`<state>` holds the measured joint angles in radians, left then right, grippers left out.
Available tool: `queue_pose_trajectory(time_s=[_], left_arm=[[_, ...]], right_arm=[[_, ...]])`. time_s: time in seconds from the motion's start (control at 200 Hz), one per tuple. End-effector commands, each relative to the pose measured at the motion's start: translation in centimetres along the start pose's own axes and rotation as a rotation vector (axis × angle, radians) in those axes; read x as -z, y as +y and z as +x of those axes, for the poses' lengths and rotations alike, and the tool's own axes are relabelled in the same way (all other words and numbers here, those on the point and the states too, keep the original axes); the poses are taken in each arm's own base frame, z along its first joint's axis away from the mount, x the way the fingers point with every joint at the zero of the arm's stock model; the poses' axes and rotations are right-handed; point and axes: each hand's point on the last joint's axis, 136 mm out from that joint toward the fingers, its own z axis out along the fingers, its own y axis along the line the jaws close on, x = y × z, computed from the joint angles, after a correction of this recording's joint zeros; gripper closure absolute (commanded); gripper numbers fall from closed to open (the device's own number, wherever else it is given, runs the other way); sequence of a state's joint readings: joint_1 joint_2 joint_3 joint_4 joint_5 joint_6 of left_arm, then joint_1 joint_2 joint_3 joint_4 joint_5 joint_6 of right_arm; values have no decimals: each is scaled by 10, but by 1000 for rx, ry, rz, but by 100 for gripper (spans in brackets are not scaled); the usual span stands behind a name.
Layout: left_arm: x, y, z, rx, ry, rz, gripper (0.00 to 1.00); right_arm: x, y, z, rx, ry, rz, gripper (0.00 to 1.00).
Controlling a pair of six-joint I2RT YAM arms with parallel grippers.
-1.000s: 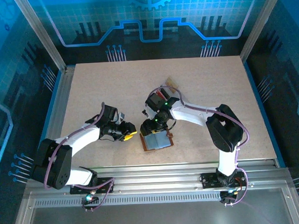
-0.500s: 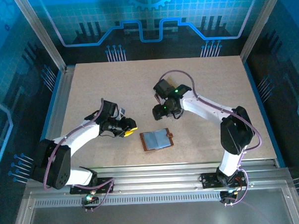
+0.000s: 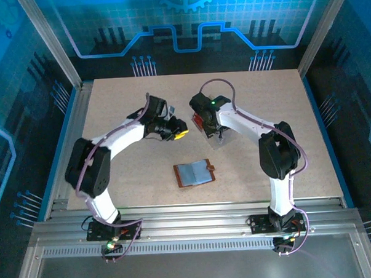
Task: Put the credit cards into the card holder
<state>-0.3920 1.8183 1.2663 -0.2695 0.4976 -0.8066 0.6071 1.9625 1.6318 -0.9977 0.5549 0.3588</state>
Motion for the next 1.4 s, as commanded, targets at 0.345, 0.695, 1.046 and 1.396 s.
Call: queue_pose_trajectory(time_s=[0.345, 0.695, 1.046, 1.396], left_arm=[[-80, -42, -33, 35, 117, 115, 84], [-110, -34, -25, 65, 165, 101, 85], [-126, -8, -11, 98, 197, 68, 85], [-130, 12, -4, 112, 206, 34, 86]], right_arm=[[-14, -4, -9, 54, 20, 50, 44], [-27, 0, -12, 69, 28, 78, 46], [-31, -5, -14, 88, 29, 123, 53], [-29, -14, -16, 96, 15, 160, 63]])
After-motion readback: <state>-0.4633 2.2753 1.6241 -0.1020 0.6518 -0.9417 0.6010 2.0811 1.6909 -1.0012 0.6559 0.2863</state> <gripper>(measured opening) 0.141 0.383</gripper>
